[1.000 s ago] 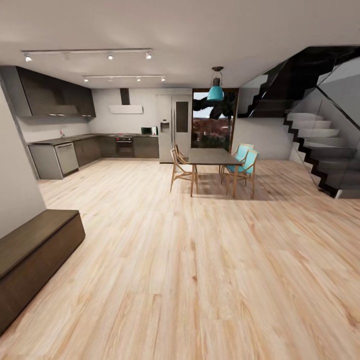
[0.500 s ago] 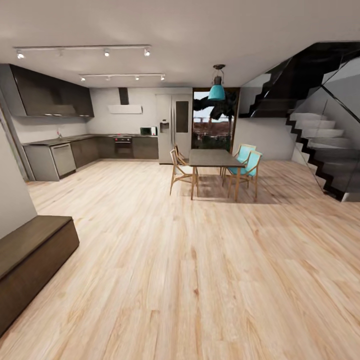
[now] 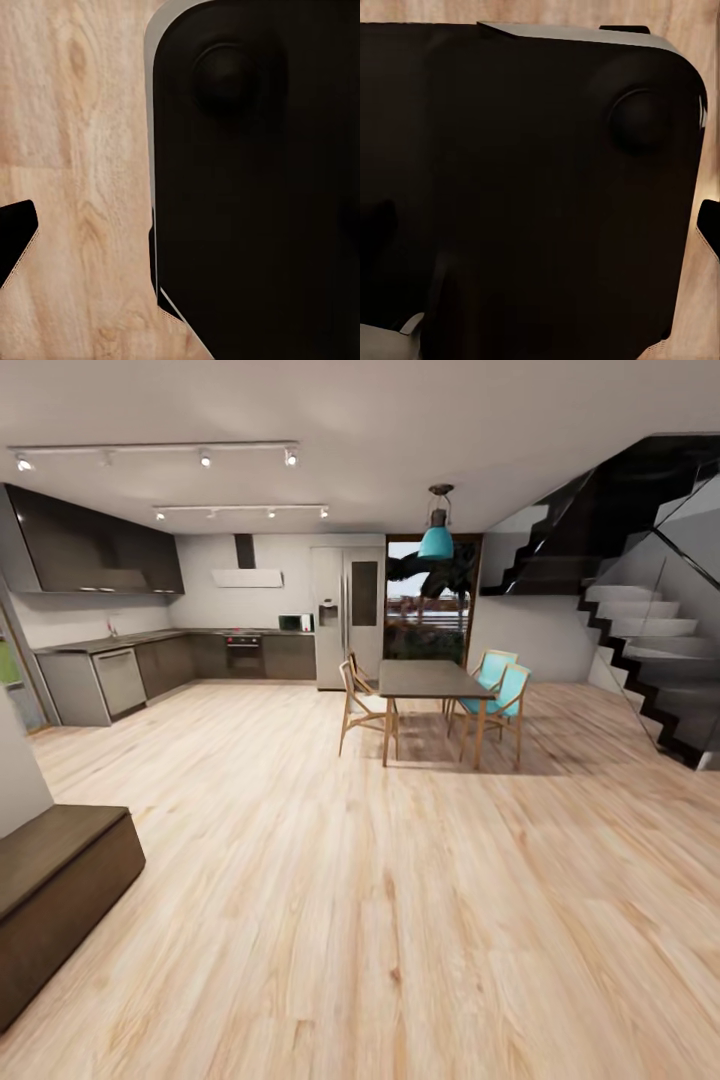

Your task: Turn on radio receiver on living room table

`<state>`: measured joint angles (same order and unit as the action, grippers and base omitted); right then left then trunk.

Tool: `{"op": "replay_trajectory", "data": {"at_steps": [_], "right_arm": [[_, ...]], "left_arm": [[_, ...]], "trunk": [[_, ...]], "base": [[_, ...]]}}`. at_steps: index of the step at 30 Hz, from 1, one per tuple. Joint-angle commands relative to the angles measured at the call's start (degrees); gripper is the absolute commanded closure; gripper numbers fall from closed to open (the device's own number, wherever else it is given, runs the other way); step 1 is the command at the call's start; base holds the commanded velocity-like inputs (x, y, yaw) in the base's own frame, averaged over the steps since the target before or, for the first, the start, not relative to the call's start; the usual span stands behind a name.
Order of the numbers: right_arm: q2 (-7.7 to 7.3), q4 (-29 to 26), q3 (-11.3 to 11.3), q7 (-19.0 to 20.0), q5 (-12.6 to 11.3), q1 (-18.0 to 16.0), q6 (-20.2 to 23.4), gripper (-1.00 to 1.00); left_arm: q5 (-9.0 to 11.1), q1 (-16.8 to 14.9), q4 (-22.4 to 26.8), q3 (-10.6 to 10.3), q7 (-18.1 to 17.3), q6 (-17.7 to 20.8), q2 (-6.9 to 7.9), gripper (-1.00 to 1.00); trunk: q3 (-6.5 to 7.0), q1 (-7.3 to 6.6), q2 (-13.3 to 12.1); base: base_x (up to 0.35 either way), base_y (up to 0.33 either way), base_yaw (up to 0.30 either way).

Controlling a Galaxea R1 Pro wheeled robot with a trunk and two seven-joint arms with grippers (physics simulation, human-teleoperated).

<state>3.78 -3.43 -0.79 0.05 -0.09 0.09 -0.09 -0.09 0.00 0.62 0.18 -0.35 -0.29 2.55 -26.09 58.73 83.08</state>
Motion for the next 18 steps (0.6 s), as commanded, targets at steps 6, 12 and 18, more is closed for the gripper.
{"op": "replay_trajectory", "data": {"at_steps": [6, 12, 18], "right_arm": [[0.00, 0.00, 0.00, -0.01, 0.00, 0.00, 0.00, -1.00], [0.00, 0.00, 0.00, 0.01, 0.00, 0.00, 0.00, -1.00], [0.00, 0.00, 0.00, 0.02, 0.00, 0.00, 0.00, -1.00]], "left_arm": [[0.00, 0.00, 0.00, 0.00, 0.01, 0.00, 0.00, -1.00], [0.00, 0.00, 0.00, 0.00, 0.00, 0.02, 0.00, -1.00], [0.00, 0.00, 0.00, 0.00, 0.00, -0.01, 0.00, -1.00]], "trunk": [[0.00, 0.00, 0.00], [0.00, 0.00, 0.00], [0.00, 0.00, 0.00]], "base": [[0.330, 0.000, 0.000], [0.330, 0.000, 0.000], [0.330, 0.000, 0.000]]}}
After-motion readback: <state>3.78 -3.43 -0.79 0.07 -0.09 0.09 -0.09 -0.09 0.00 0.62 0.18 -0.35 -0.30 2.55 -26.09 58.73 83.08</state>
